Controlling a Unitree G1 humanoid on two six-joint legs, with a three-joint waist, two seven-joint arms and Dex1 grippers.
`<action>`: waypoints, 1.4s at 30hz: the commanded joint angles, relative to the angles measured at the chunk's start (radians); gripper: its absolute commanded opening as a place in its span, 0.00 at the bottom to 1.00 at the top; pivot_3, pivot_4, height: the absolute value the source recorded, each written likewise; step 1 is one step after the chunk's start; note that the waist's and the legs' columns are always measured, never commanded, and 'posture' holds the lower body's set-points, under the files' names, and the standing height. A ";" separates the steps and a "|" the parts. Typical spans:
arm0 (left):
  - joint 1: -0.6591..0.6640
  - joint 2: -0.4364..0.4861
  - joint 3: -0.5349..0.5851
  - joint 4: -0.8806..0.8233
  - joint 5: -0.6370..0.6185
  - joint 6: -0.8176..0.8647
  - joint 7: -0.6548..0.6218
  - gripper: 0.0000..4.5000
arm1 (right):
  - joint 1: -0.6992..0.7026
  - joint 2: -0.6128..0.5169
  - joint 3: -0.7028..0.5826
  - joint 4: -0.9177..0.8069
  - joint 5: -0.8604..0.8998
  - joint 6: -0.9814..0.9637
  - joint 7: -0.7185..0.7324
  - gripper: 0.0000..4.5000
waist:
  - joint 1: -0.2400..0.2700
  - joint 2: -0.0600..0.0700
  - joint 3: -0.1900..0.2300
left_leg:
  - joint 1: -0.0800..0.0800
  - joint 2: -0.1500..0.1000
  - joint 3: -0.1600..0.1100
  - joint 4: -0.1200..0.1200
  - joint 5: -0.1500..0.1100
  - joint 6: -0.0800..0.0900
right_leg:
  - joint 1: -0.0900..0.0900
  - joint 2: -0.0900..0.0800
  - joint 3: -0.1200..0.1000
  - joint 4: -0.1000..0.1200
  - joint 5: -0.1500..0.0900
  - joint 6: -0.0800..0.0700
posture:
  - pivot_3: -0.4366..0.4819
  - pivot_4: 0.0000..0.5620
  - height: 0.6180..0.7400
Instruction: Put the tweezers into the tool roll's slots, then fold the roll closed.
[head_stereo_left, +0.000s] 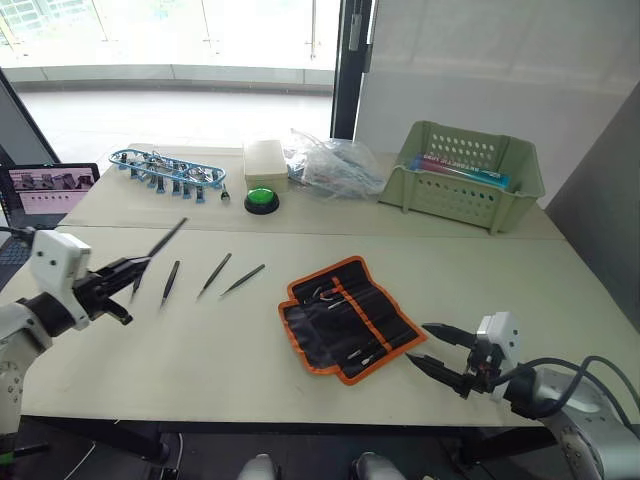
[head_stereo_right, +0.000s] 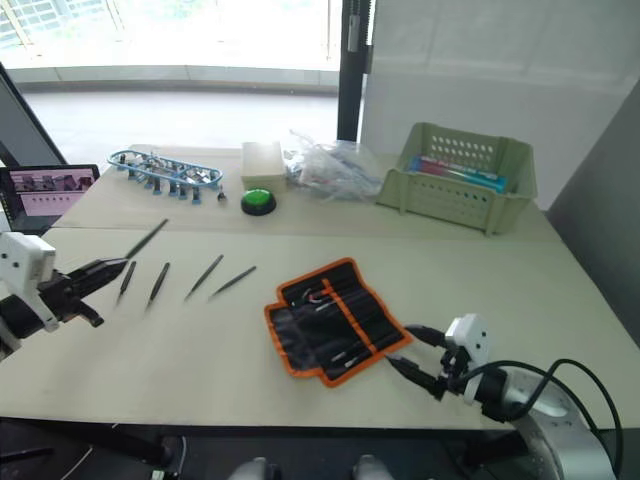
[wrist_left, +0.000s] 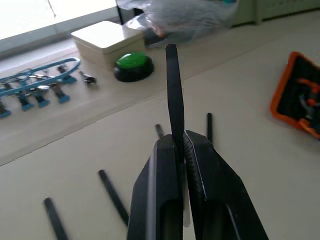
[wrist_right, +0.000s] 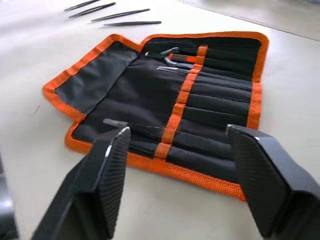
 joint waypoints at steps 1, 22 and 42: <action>-0.070 -0.005 -0.133 -0.103 -0.028 0.105 -0.008 0.00 | -0.039 0.036 0.046 -0.005 -0.029 0.048 -0.078 0.43 | -0.003 0.000 0.000 | 0.000 0.000 -0.001 0.000 0.000 0.000 | 0.000 0.001 0.000 0.000 0.000 0.000 | 0.48 0.27 0.98; -0.444 -0.167 -0.633 -0.043 0.213 0.344 0.013 0.00 | -0.104 0.186 0.185 0.088 -0.225 0.141 -0.340 0.00 | -0.009 0.000 0.000 | 0.000 -0.001 -0.005 0.001 0.000 0.000 | 0.000 0.006 0.003 0.000 0.000 -0.001 | 0.48 0.27 0.98; -0.530 -0.244 -0.741 0.003 0.327 0.419 0.046 0.00 | -0.044 0.208 0.218 -0.003 -0.213 0.199 -0.379 0.00 | -0.006 -0.001 -0.001 | 0.000 -0.001 -0.006 0.002 0.000 0.000 | 0.001 0.006 0.002 0.000 0.000 0.000 | 0.48 0.27 0.98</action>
